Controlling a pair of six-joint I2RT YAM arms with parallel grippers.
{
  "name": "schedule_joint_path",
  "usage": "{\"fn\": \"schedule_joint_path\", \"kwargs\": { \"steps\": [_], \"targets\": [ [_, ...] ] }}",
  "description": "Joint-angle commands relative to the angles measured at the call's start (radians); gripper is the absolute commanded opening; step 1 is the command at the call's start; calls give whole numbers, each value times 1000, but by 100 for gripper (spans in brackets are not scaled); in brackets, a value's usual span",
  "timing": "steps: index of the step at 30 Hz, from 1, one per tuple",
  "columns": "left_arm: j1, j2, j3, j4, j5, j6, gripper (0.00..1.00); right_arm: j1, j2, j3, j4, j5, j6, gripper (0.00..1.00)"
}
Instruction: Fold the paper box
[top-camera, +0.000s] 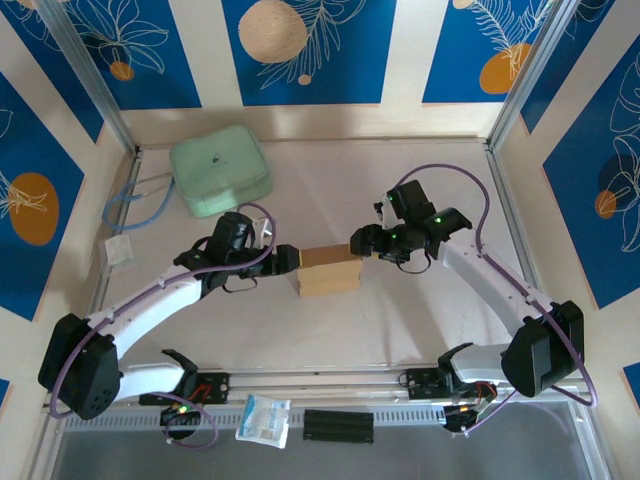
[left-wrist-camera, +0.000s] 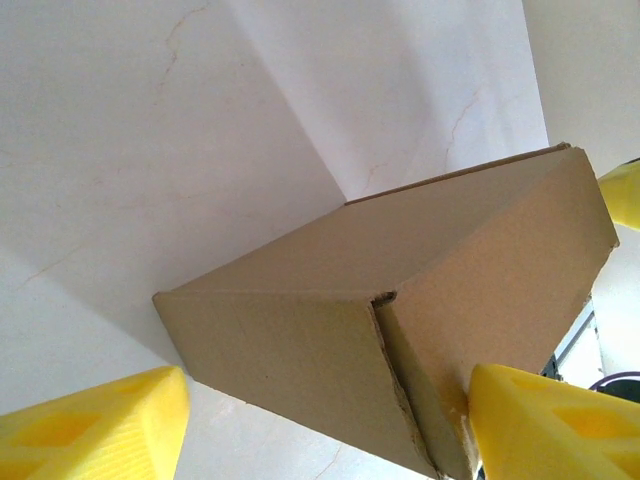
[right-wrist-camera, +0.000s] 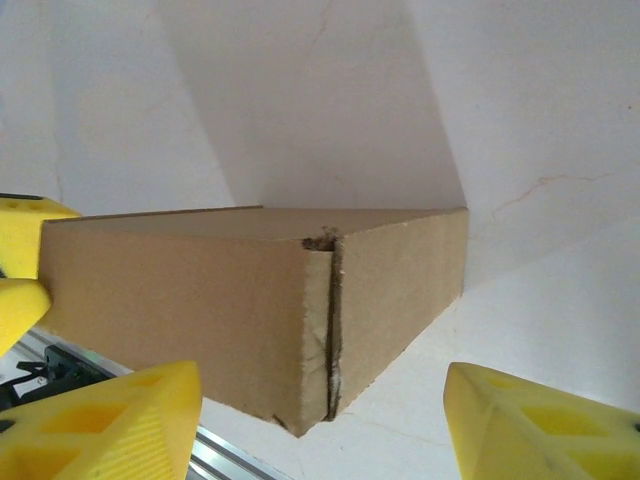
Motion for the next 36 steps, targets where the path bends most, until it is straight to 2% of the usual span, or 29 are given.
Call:
{"fn": "schedule_joint_path", "kwargs": {
  "steps": [1, 13, 18, 21, 26, 30, 36],
  "targets": [
    [-18, 13, -13, -10, 23, -1, 70, 2, 5, -48, -19, 10, -11, 62],
    [-68, 7, -56, -31, 23, 4, 54, 59, -6, -123, -46, 2, -17, 49],
    [-109, -51, -61, -78, 25, -16, 53, 111, -84, -155, -121, 4, -5, 48],
    [-121, -125, -60, -112, 1, -23, 56, 119, -148, -154, -173, 6, 4, 49],
    [-124, -215, -56, -121, -78, -35, 74, 85, -235, -142, -132, -1, 45, 52],
    [-124, -180, -66, -107, -80, -55, 81, 44, -219, -157, -44, -44, 94, 59],
    [-135, -66, -103, -78, -33, -114, 85, 51, -115, -210, -11, -86, 97, 70]
  ]
}}
